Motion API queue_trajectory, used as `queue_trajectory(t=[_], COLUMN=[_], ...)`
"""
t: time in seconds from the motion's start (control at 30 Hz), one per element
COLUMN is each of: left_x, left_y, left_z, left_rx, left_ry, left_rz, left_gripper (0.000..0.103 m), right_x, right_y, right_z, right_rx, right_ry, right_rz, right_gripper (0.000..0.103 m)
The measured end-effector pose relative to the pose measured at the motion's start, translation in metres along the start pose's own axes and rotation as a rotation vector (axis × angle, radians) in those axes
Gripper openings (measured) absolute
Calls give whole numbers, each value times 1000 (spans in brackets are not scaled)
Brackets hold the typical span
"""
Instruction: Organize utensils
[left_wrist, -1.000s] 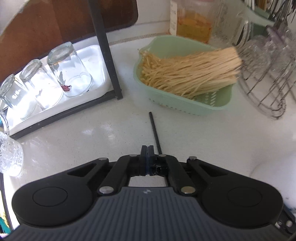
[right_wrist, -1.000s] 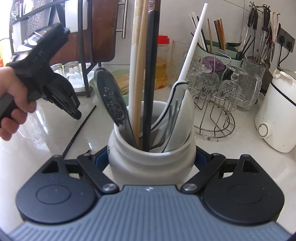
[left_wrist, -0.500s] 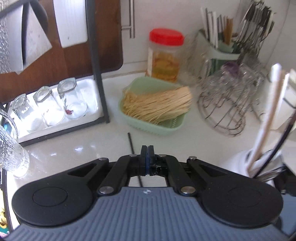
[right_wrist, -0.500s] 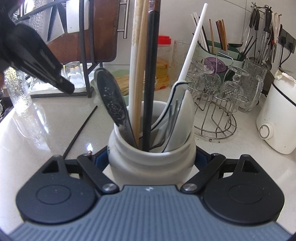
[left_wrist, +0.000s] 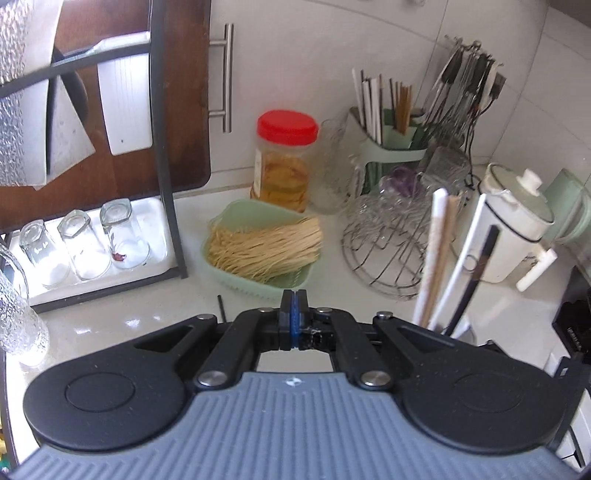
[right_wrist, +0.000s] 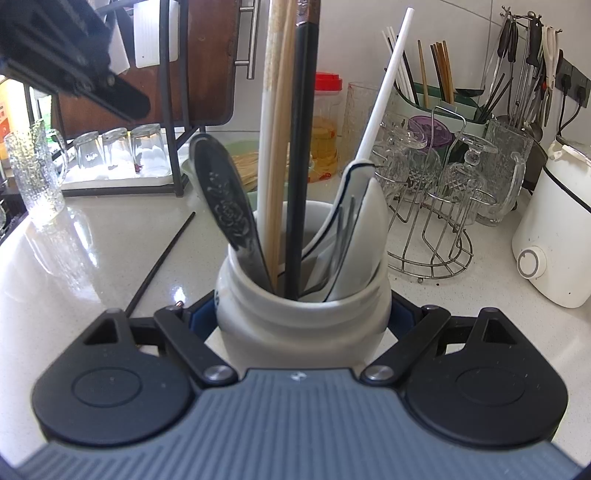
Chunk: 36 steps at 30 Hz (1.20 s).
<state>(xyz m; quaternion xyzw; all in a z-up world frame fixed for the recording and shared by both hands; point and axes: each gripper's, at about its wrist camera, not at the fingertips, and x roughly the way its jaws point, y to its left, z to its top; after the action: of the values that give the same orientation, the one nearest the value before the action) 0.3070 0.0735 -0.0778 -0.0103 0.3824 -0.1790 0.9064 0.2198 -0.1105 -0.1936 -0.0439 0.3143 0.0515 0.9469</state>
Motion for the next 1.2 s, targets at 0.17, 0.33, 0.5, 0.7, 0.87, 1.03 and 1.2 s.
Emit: queue_trajectory(t=[0.17, 0.33, 0.5, 0.7, 0.87, 1.03, 1.2], left_x=[-17, -36, -50, -21, 32, 72, 104], left_y=[-6, -11, -19, -11, 17, 35, 46], left_z=[2, 8, 15, 11, -7, -16, -18], left_rx=[-18, -19, 2, 13, -20, 1, 3], left_ry=[-29, -69, -113, -59, 66, 119, 151], left_rz=[-32, -60, -64, -43, 3, 117, 140], left_gripper=[0, 0, 0, 0, 1, 9, 19], right_x=[0, 0, 0, 0, -1, 0, 0], right_y=[0, 1, 1, 1, 1, 1, 1], right_z=[0, 0, 0, 0, 0, 0, 0], right_rx=[0, -1, -2, -3, -2, -2, 0], right_ry=[1, 0, 0, 0, -1, 0, 1], right_rz=[-1, 0, 2, 3, 2, 3, 0], right_gripper=[92, 92, 92, 92, 92, 92, 92])
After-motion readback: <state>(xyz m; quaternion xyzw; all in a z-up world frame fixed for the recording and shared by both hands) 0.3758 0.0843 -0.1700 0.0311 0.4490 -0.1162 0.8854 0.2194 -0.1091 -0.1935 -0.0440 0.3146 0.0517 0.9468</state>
